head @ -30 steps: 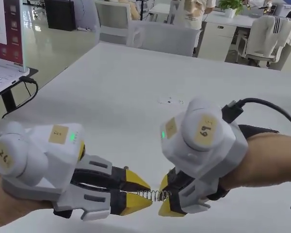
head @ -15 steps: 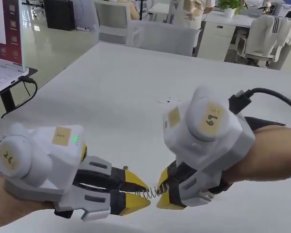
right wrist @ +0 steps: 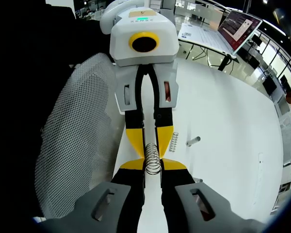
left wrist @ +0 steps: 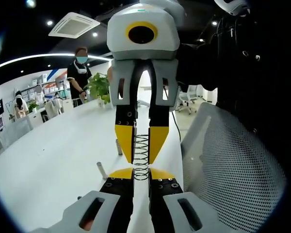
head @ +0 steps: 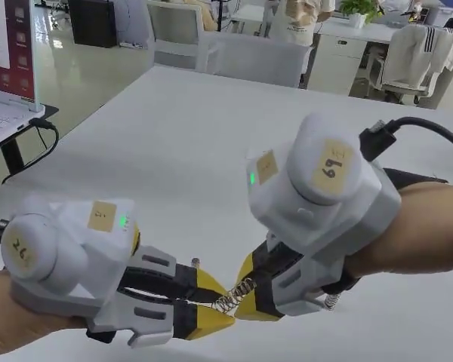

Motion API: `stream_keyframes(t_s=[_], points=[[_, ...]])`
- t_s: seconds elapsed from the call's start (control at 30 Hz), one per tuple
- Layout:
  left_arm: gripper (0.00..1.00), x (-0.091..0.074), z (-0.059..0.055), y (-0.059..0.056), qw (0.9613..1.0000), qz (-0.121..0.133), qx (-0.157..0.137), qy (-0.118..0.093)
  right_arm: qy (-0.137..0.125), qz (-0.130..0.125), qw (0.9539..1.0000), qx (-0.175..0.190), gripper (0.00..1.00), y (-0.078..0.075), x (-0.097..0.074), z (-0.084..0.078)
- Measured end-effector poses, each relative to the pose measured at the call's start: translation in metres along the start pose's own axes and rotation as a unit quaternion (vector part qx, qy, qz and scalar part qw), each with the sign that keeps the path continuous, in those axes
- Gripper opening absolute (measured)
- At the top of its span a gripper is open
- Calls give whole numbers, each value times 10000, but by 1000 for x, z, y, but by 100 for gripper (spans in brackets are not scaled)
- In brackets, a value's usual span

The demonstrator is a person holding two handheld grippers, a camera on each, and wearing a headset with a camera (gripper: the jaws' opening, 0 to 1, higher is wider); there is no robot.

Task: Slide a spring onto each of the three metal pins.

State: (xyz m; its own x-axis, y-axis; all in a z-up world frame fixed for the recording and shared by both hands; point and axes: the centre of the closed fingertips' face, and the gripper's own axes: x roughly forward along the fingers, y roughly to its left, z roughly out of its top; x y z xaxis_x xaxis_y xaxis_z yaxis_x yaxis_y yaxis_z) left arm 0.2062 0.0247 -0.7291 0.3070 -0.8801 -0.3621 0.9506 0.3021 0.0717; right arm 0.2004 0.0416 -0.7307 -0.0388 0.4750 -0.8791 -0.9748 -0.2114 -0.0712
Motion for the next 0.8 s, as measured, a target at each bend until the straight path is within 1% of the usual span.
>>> stream_keyframes(t_s=[0.43, 0.6, 0.7, 0.8], points=[[3, 1, -1, -3, 10000, -70, 5, 17, -40, 18, 10000, -72, 9, 4, -2, 8], [3, 1, -2, -3, 10000, -74, -6, 31, -21, 12, 10000, -63, 9, 4, -2, 8], [3, 2, -4, -3, 9999, -71, -2, 101, -30, 3, 10000, -45, 9, 4, -2, 9], [4, 2, -5, -4, 9999, -82, -9, 105, -23, 6, 10000, -34, 9, 4, -2, 8]])
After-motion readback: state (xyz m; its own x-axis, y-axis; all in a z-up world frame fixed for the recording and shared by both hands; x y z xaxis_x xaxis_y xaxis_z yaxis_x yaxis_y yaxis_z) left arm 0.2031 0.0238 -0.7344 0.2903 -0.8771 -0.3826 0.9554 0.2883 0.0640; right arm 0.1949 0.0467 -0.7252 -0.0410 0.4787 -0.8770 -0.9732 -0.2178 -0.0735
